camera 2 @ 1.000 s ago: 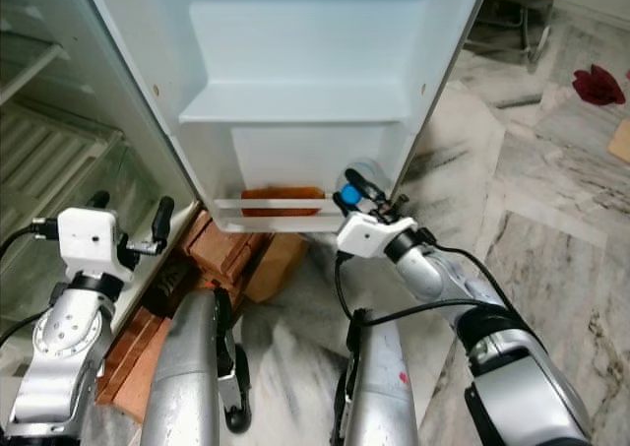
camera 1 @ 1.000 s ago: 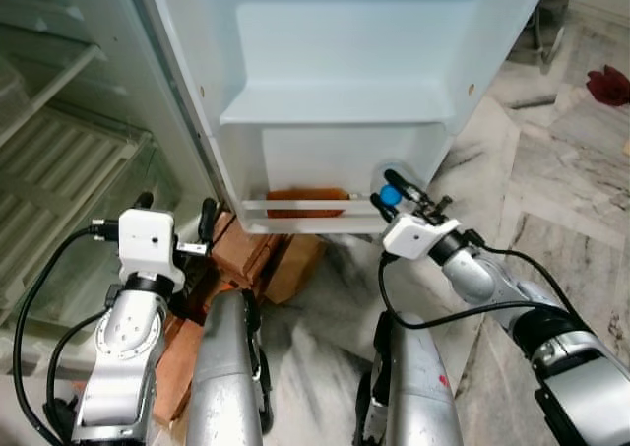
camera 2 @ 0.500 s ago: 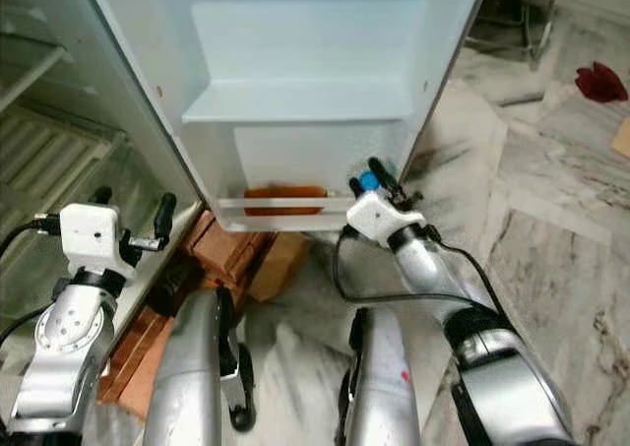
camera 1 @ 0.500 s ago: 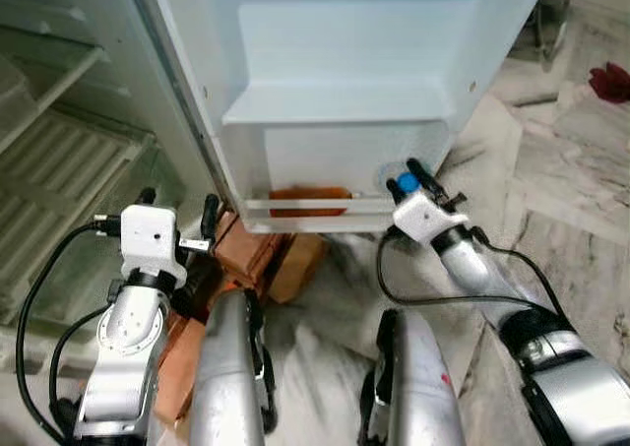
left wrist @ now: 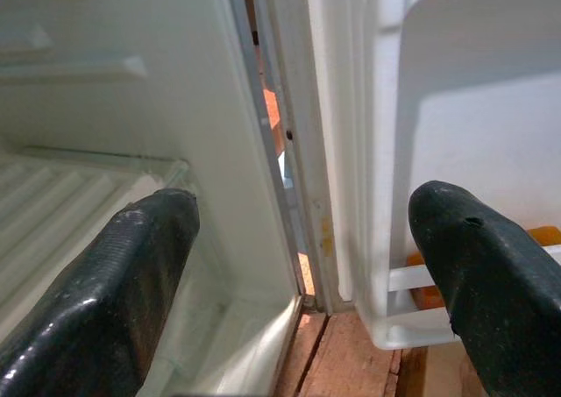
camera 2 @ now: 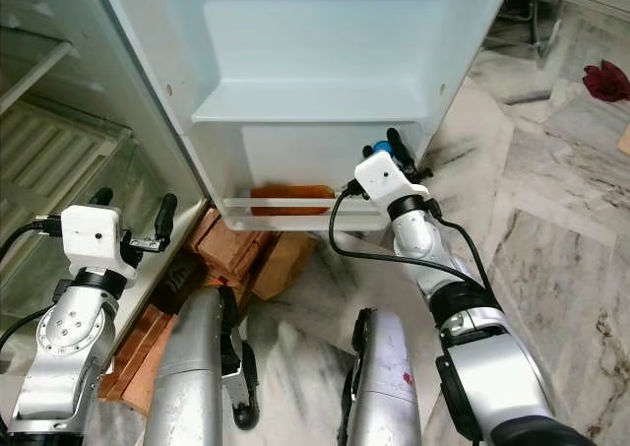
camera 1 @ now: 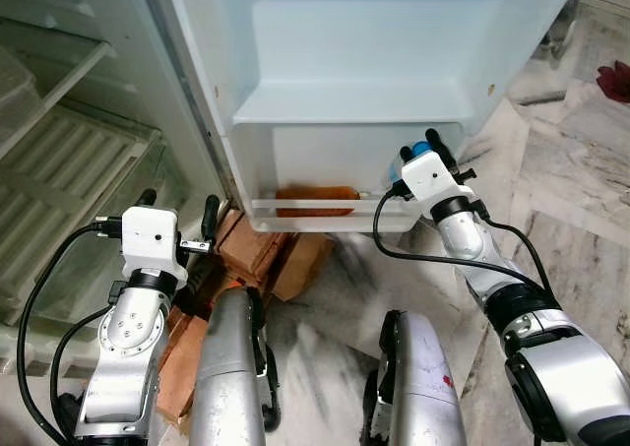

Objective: Restocking fridge

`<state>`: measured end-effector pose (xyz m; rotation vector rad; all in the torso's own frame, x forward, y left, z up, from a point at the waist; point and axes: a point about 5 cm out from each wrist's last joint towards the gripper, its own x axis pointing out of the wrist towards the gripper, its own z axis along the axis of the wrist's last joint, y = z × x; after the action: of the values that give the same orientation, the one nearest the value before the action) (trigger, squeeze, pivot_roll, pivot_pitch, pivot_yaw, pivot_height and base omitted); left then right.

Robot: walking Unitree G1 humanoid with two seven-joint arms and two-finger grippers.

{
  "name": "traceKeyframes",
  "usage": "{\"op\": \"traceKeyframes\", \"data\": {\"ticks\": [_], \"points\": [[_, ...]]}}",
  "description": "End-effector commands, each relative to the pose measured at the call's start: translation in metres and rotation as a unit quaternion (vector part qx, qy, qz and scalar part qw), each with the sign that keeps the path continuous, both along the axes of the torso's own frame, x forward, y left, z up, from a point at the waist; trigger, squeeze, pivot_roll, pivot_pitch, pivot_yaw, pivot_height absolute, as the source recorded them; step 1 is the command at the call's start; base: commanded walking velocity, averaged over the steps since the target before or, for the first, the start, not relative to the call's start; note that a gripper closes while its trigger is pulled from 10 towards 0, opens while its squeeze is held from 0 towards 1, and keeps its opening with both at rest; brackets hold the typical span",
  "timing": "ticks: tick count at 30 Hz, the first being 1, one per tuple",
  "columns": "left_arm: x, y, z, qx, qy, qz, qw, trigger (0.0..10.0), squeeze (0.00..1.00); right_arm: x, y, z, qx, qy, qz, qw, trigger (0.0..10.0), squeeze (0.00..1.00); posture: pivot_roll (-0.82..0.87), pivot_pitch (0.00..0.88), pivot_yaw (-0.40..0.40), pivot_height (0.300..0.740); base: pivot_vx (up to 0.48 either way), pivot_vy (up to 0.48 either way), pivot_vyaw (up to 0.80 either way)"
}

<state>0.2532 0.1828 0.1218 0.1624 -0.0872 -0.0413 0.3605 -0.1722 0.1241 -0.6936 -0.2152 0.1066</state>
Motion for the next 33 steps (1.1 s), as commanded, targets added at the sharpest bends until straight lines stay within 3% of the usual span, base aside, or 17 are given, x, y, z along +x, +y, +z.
{"op": "traceKeyframes", "data": {"ticks": [1, 4, 9, 17, 18, 19, 20, 33], "points": [[-0.002, 0.001, -0.004, 0.002, 0.007, 0.008, 1.0, 10.0, 0.0, -0.003, -0.023, -0.003, 0.014, 0.007, -0.052, 0.999, 10.0, 0.0, 0.12, 0.206, -0.019, 0.575, 0.0, 0.0, 0.0], [-0.001, 0.001, -0.004, 0.002, 0.007, 0.007, 1.0, 10.0, 0.0, -0.008, -0.022, -0.014, 0.009, 0.025, -0.055, 0.998, 10.0, 0.0, 0.12, 0.204, -0.018, 0.575, 0.0, 0.0, 0.0], [0.0, 0.0, -0.004, 0.001, 0.007, 0.004, 1.0, 10.0, 0.0, -0.018, -0.034, -0.042, 0.013, 0.09, -0.119, 0.989, 10.0, 0.0, 0.12, 0.203, -0.017, 0.575, 0.0, 0.0, 0.0], [0.001, -0.001, -0.004, 0.0, 0.007, 0.003, 1.0, 10.0, 0.0, -0.018, -0.04, -0.046, 0.009, 0.115, -0.147, 0.982, 10.0, 0.0, 0.11, 0.2, -0.014, 0.575, 0.0, 0.0, 0.0], [0.001, -0.002, -0.004, -0.001, 0.008, 0.002, 1.0, 10.0, 0.0, -0.016, -0.042, -0.045, 0.017, 0.123, -0.157, 0.98, 10.0, 0.65, 0.11, 0.197, -0.021, 0.575, 0.0, 0.0, 0.0], [0.001, -0.002, -0.004, -0.001, 0.008, 0.002, 1.0, 10.0, 0.0, -0.016, -0.042, -0.045, 0.017, 0.123, -0.157, 0.98, 10.0, 0.65, 0.11, 0.197, -0.021, 0.575, 0.0, 0.0, 0.0], [0.002, -0.003, -0.005, -0.001, 0.008, 0.003, 1.0, 10.0, 0.0, -0.015, -0.043, -0.042, 0.016, 0.121, -0.161, 0.979, 10.0, 1.0, 0.11, 0.196, -0.027, 0.575, 0.0, 0.0, 0.0], [0.002, -0.002, -0.007, -0.004, 0.011, 0.009, 1.0, 10.0, 0.0, -0.008, -0.033, -0.027, -0.024, 0.079, -0.148, 0.986, 10.0, 1.0, 0.11, 0.192, -0.03, 0.575, 0.0, 0.0, 0.0]]}}
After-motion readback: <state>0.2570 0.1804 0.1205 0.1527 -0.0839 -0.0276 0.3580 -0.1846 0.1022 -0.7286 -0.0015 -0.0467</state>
